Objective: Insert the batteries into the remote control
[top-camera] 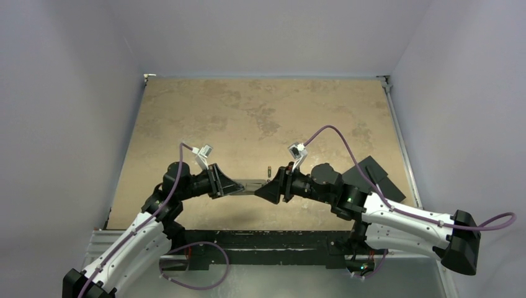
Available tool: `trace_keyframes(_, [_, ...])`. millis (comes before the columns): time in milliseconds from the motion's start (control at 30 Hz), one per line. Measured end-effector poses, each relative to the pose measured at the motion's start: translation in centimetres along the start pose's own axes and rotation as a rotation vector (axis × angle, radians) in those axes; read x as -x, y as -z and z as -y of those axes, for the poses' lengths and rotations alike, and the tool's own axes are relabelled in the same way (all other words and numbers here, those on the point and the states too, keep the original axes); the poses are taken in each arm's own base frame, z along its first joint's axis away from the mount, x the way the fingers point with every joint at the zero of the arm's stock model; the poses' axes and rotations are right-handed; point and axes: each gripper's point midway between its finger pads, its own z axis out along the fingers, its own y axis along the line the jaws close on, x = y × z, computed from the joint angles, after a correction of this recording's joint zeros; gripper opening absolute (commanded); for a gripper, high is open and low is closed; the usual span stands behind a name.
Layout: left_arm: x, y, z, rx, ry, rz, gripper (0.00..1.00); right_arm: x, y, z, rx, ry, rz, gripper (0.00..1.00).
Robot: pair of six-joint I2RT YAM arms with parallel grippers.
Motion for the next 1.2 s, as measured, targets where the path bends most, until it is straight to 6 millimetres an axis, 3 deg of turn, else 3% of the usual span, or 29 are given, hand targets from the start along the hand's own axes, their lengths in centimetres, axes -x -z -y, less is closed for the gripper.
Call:
trace_keyframes(367, [-0.1, -0.2, -0.9, 0.039, 0.015, -0.005, 0.00, -0.5, -0.5, 1.4, -0.053, -0.005, -0.007, 0.61])
trace_keyframes(767, [-0.7, -0.1, -2.2, 0.091, 0.008, -0.020, 0.00, -4.2, -1.9, 5.6, -0.156, -0.031, -0.102, 0.61])
trace_keyframes(1200, [-1.2, 0.0, -4.3, 0.176, -0.007, -0.040, 0.00, -4.9, -3.0, 6.3, -0.157, -0.038, -0.111, 0.61])
